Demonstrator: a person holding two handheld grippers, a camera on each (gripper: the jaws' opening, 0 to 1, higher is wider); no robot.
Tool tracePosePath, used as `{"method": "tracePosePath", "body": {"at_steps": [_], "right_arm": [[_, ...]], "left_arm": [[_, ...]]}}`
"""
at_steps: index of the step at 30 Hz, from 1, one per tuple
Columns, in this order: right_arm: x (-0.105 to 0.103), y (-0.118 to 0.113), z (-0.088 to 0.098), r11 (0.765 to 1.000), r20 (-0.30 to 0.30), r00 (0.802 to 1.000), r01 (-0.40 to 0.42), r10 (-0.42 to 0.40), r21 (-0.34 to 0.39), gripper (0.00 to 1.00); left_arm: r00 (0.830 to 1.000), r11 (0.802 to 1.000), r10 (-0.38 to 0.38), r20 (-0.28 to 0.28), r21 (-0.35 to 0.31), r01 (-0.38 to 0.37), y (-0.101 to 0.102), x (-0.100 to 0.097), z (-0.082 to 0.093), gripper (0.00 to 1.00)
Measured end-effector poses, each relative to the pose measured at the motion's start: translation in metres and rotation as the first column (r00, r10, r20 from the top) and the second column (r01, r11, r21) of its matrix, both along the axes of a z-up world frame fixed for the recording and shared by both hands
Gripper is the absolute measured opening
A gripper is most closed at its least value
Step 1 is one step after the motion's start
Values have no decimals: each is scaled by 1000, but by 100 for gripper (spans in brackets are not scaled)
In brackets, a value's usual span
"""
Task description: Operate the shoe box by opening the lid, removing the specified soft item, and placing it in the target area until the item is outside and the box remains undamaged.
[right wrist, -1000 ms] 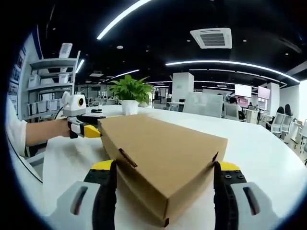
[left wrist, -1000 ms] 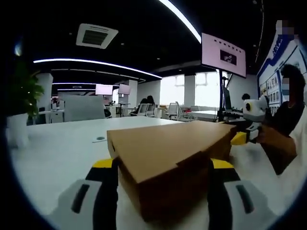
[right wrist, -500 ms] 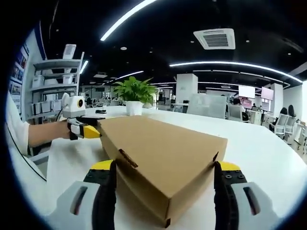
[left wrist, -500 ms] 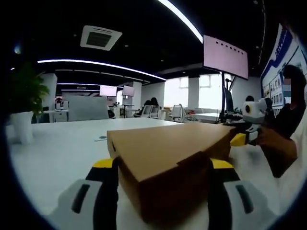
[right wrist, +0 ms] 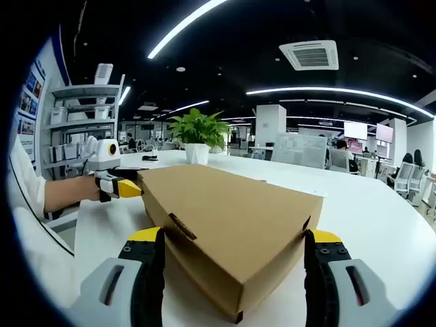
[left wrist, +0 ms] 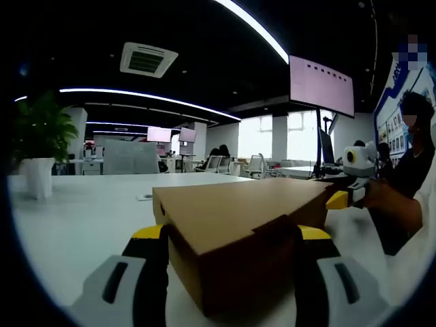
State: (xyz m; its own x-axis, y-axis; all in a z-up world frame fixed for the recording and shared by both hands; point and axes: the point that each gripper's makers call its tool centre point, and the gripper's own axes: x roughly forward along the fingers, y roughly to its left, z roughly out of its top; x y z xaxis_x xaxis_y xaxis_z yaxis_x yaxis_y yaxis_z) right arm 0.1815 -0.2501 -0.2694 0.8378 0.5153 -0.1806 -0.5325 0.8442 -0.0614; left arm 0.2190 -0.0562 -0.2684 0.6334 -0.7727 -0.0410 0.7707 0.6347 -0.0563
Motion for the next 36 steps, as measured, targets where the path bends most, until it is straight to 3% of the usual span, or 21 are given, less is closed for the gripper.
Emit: {"method": "tracePosePath", "body": {"at_steps": [14, 36], "right_arm": [[-10, 0, 1, 1000, 2, 1000, -25, 25, 3, 87], [-26, 3, 0, 998, -10, 999, -54, 53, -14, 88]], "left_arm": [[999, 999, 31, 20, -32, -31, 2, -17, 1, 75], [998, 998, 59, 19, -29, -58, 5, -42, 1, 74]]}}
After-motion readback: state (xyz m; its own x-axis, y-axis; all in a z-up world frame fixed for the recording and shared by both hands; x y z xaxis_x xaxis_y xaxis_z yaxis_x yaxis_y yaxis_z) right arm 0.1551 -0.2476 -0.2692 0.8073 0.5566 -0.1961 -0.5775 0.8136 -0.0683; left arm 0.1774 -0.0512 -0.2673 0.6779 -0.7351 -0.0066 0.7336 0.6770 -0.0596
